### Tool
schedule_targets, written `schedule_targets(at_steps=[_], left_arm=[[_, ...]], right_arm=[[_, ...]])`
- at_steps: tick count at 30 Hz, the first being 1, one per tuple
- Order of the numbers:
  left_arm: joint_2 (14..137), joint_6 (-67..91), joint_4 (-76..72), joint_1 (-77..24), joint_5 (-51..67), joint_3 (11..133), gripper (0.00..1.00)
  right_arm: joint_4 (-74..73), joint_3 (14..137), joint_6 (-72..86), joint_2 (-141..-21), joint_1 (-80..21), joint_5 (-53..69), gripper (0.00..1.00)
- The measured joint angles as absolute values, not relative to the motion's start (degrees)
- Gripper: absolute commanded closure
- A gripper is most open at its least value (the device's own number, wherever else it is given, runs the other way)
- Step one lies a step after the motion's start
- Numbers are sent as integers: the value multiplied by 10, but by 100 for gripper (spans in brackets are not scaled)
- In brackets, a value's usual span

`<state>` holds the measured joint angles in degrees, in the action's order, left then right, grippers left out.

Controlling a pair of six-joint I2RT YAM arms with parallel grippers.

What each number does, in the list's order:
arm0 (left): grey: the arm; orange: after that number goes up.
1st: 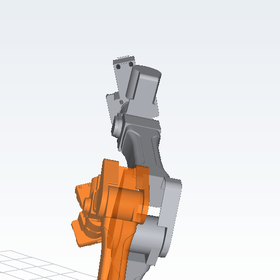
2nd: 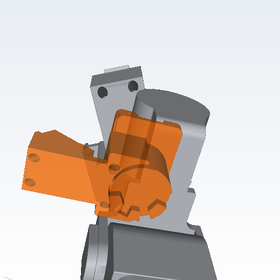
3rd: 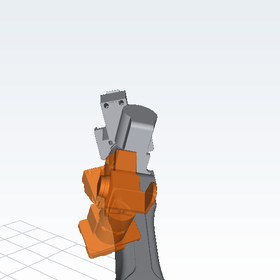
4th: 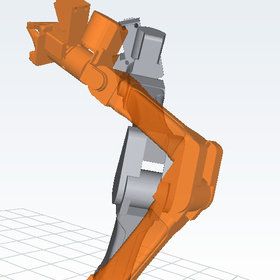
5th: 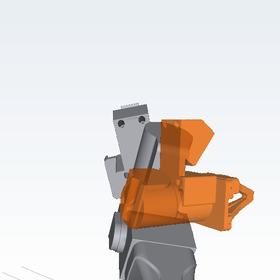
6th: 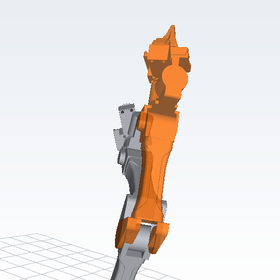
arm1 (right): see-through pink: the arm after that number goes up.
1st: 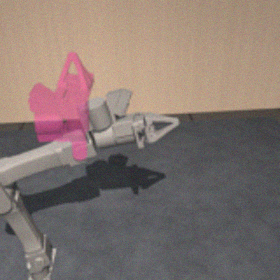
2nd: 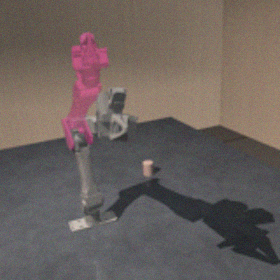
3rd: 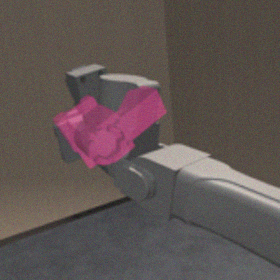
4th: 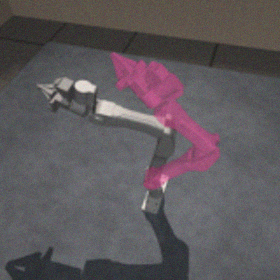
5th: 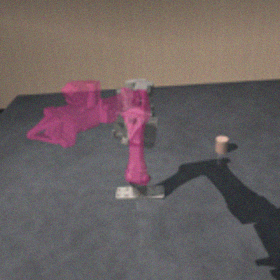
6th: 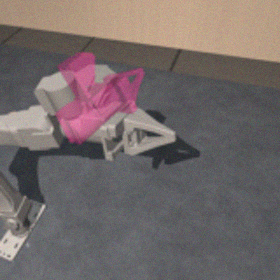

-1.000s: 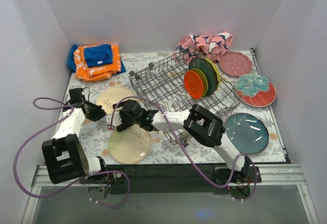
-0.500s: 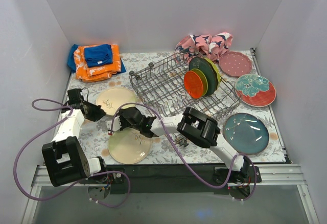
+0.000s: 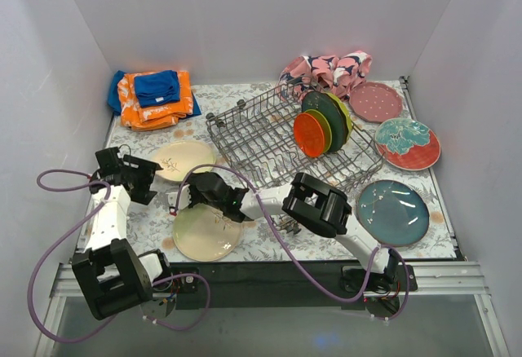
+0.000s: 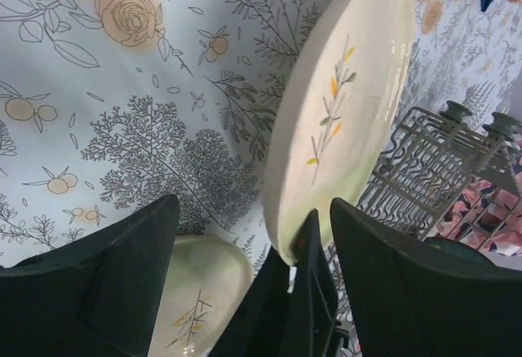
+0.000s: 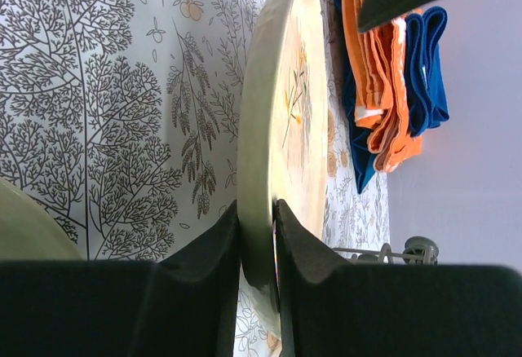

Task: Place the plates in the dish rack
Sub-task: Pass the plate from the left arm to the right, then pass the plate from the right arm to the left

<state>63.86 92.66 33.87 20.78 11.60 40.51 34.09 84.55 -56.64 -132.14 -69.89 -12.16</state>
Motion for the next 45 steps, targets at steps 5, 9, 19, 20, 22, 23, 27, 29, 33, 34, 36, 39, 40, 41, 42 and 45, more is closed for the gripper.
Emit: schedule_targets(at_steps=[5, 9, 19, 20, 22, 23, 27, 29, 33, 34, 36, 39, 40, 41, 42, 45], left_arm=[[661, 921, 320, 215, 126, 390, 30], [707, 912, 293, 219, 148, 391, 30], [727, 894, 263, 237, 179, 406, 56], [726, 894, 261, 240, 182, 406, 58], [724, 893, 255, 245, 190, 406, 66], [723, 893, 252, 248, 196, 406, 70], [716, 889, 245, 264, 225, 408, 100], [711, 869, 243, 277, 247, 412, 100], [710, 865, 243, 298, 262, 414, 100], [710, 865, 240, 303, 266, 414, 100], [710, 866, 231, 312, 279, 414, 100], [710, 868, 205, 323, 307, 415, 100], [710, 868, 198, 325, 316, 415, 100], [710, 868, 188, 326, 324, 417, 100], [710, 868, 181, 326, 332, 421, 100], [710, 859, 162, 326, 364, 440, 100]], right_arm=[[329, 845, -537, -1307, -699, -125, 96], [299, 845, -509, -1289, -702, -123, 96], [237, 886, -450, -1281, -721, -131, 96], [230, 891, -444, -1281, -721, -131, 96], [220, 898, -434, -1281, -722, -131, 95], [215, 902, -429, -1281, -722, -130, 93], [198, 914, -412, -1280, -722, -121, 70], [195, 921, -401, -1277, -721, -117, 50], [165, 929, -359, -1263, -722, -82, 30], [158, 931, -353, -1260, -724, -75, 25], [137, 938, -342, -1254, -726, -61, 20], [101, 944, -329, -1234, -728, -44, 12], [87, 947, -325, -1225, -728, -37, 9], [71, 950, -320, -1214, -728, -29, 4], [54, 952, -317, -1202, -728, -20, 4], [1, 957, -314, -1157, -723, 16, 2]])
